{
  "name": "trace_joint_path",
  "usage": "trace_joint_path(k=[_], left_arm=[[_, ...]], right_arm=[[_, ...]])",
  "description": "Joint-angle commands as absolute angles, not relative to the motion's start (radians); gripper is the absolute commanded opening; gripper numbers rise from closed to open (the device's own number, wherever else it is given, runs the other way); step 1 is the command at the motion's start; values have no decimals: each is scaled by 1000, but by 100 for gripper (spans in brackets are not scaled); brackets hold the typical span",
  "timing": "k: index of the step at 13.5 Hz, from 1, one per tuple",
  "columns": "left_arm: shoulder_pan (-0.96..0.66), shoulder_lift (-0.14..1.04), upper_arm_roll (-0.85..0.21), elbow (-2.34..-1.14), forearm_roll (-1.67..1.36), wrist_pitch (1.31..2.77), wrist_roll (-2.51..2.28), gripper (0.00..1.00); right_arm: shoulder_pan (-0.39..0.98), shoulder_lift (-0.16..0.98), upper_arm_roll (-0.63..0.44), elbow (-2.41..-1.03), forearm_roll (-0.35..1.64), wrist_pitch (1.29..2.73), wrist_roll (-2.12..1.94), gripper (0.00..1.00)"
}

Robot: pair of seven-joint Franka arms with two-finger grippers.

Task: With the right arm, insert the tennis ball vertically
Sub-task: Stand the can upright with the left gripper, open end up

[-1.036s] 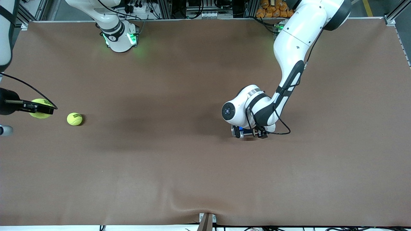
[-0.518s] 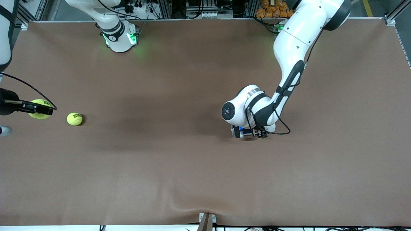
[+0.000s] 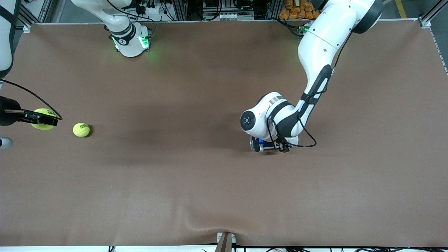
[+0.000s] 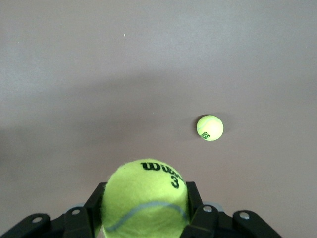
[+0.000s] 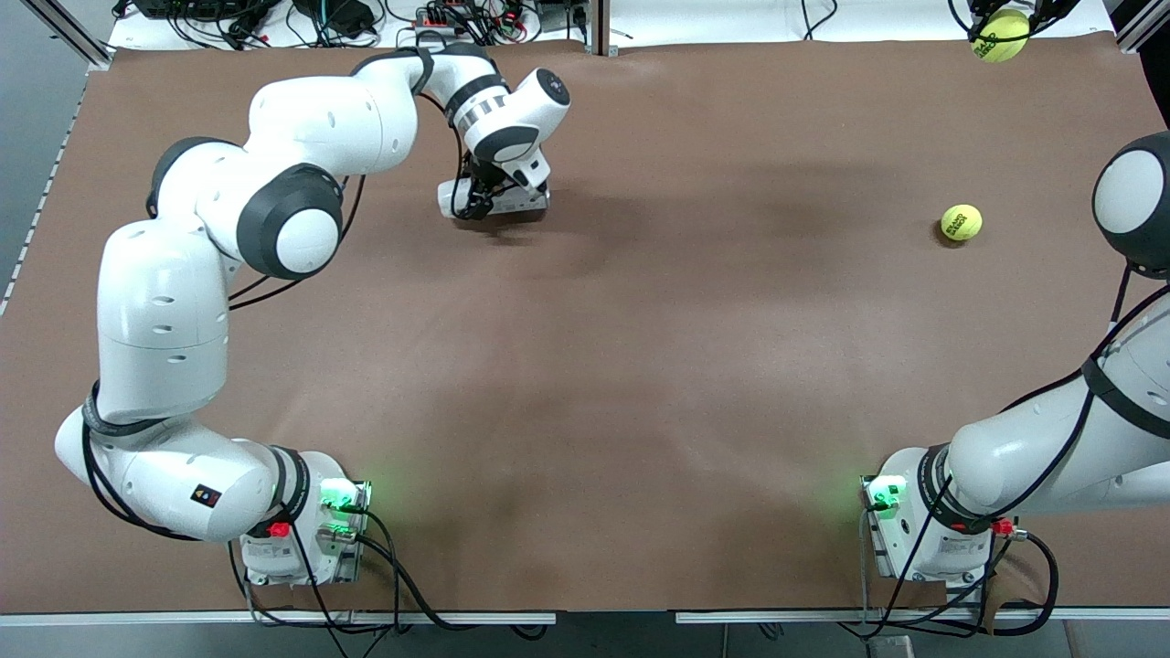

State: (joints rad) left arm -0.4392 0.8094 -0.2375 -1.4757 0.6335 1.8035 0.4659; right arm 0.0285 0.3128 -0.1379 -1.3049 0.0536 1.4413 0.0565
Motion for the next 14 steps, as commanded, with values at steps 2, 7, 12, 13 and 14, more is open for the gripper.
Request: trace_joint_path(k=[2,7,12,13,14], left_arm=[[-445,804,-270,-1439,606,1857,445,79],[-454,801,-334,-1350,546,1991,407,80],[-482,811,-339,-1344,502,2291,240,80],[-483,811,-339,-1345,491,2351,204,80],[-485,815,-339,-1345,474,2397,178,80]], right_arm=[[26,305,-130,-1312,44,1447,72,0],[29,305,-130,-1312,43,1447,72,0],[26,307,-130,-1312,44,1447,74,0],[26,307,-130,-1312,46,1447,74,0],[29,307,-130,-1312,45,1447,72,0]])
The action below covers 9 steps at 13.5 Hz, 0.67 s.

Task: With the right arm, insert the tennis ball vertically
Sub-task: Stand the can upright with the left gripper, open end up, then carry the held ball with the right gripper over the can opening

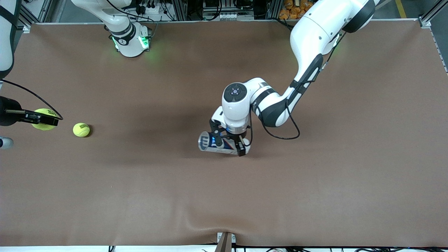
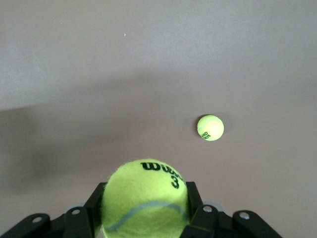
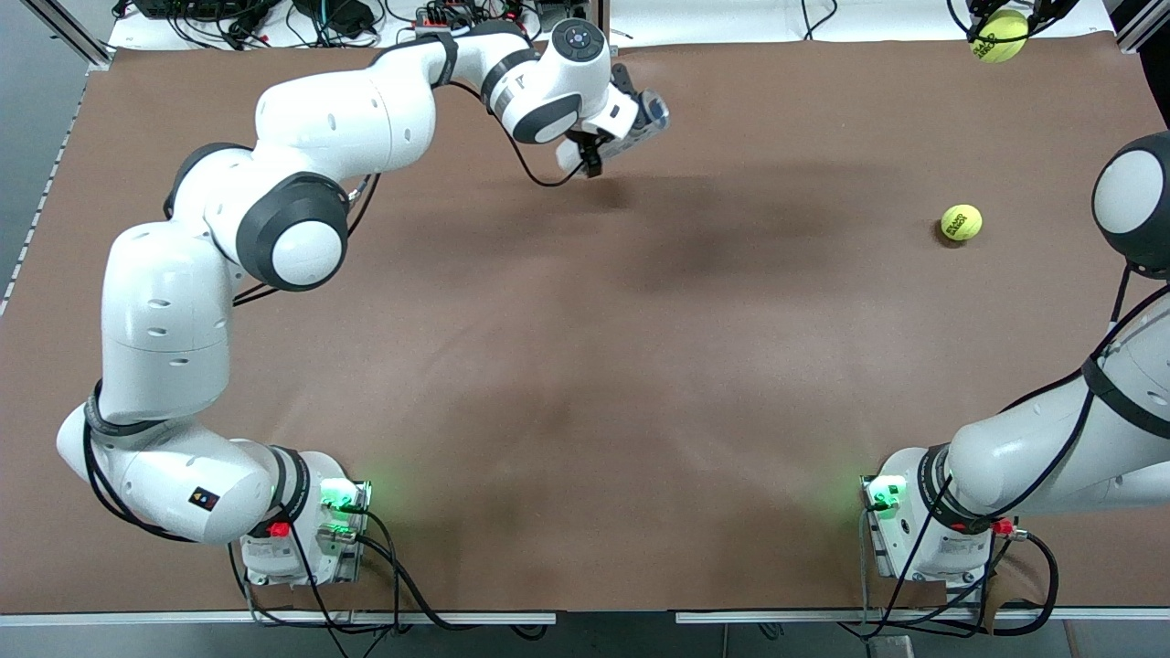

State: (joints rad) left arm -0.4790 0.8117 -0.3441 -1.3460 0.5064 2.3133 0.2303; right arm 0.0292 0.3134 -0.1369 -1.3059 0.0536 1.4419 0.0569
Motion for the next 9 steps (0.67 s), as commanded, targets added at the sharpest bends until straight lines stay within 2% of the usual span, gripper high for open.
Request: trace_joint_path(k=[1,9], left_arm=[[-495,819,-337,-1347,459,2446,163,80],[-535,914,-336,-1353,423,2801,-28,80]], right_arm=[[29,307,-130,-1312,44,1447,74,0],[31,307,-130,-1312,44,1447,74,0]])
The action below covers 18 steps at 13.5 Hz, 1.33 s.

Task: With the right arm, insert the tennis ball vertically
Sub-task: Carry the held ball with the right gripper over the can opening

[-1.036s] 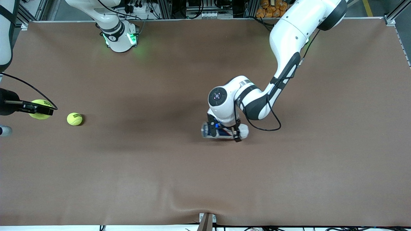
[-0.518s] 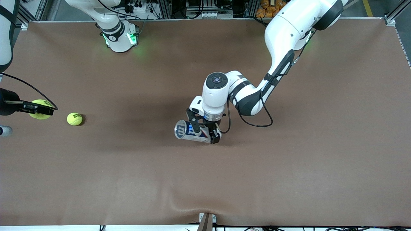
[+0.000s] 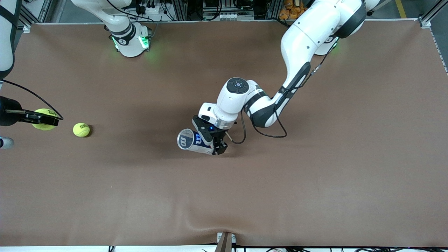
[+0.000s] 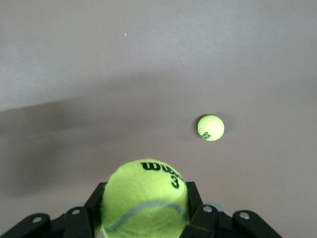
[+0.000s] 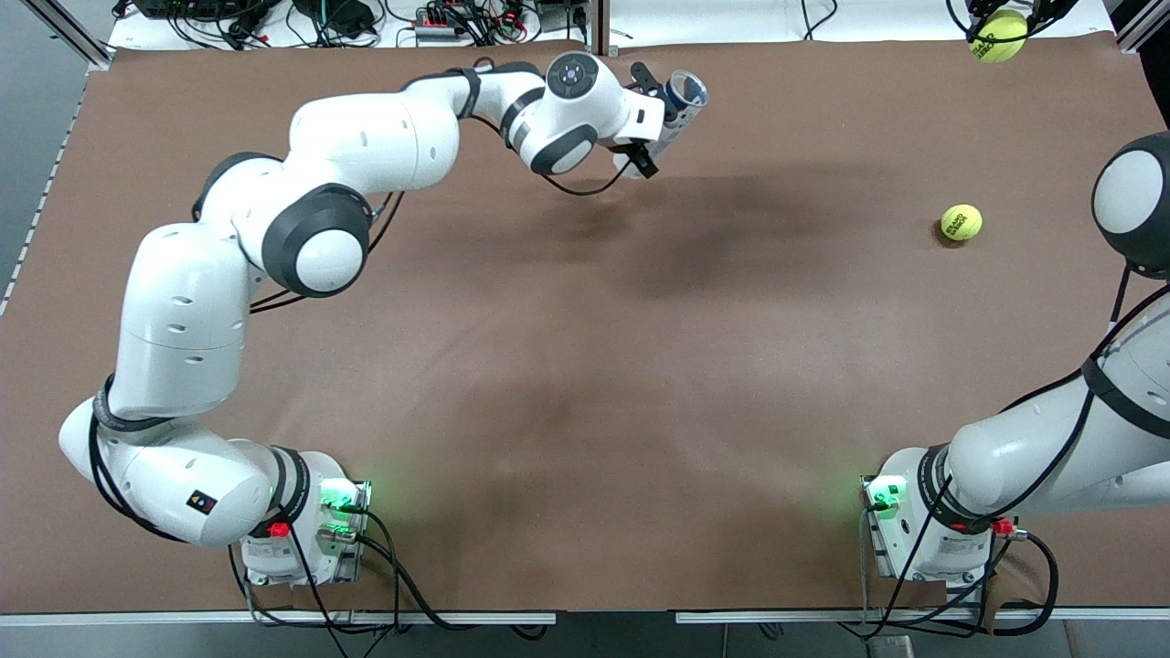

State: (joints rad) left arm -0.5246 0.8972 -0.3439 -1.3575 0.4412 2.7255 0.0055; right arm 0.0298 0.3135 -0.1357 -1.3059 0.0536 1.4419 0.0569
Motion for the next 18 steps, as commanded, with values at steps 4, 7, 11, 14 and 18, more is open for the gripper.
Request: trace_joint_path(k=[4,7,11,14,18], left_arm=[[-535,1000,-336,-1355,423,3050,-66,80],[-537,1072,-333,-1355,428,3241,-72,80],[-545,1086,-330,-1362,428,3266,-72,80],[-552,1129,-325,-1359,426,3322,-72,80],[-554,1150,-313,-1361,430,3355,-69,81]], right_arm=[[32,307,-130,-1312,46,1447,74,0],[37,311,-130,-1312,55,1451,75,0],[87,321,-129,-1315,55,1488,184,0],[146,339,-129,-1315,54,1526,311,0],[215,359,-129,-1315,58,1578,503,0]])
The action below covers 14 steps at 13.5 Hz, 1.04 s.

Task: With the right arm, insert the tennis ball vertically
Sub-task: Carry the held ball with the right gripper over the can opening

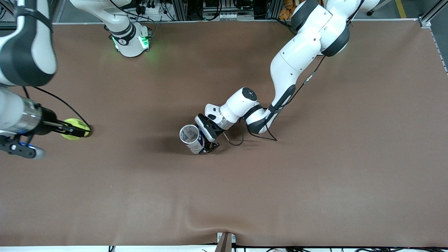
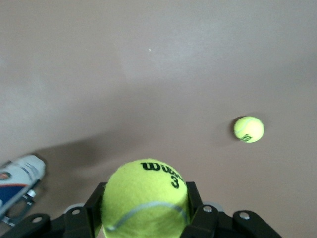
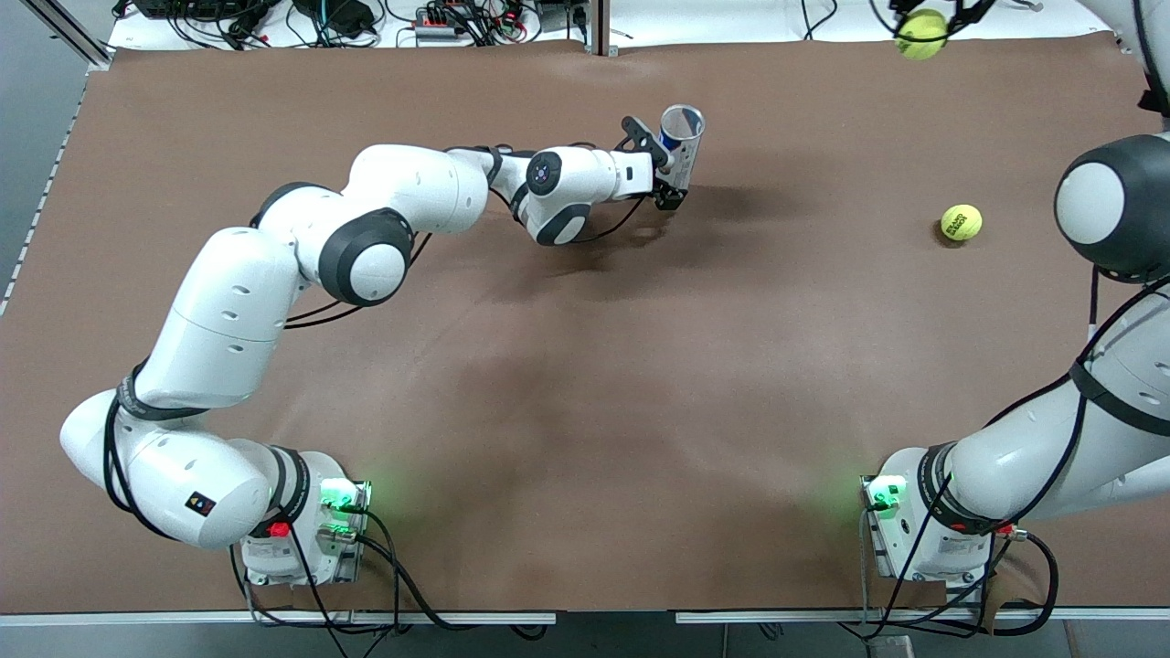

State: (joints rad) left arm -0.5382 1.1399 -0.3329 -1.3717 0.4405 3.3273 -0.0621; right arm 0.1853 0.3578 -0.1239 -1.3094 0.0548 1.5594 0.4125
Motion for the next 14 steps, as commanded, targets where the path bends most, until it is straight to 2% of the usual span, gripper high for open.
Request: trace_joint_path(k=[1,8,14], left_arm=[[-555,1150,-310,-1361,430,3356,-71,81],[-555,1150,-308,-1364,434,3356,-67,87],[-555,1149,-308,-1364,434,3356,-67,88]], right_arm=[[238,371,-129,-1313,58,1589,552,0],[452,468,-129,-1312,48,1788,1024,0],[578,518,-127,-1308,57,1835,1216,0]])
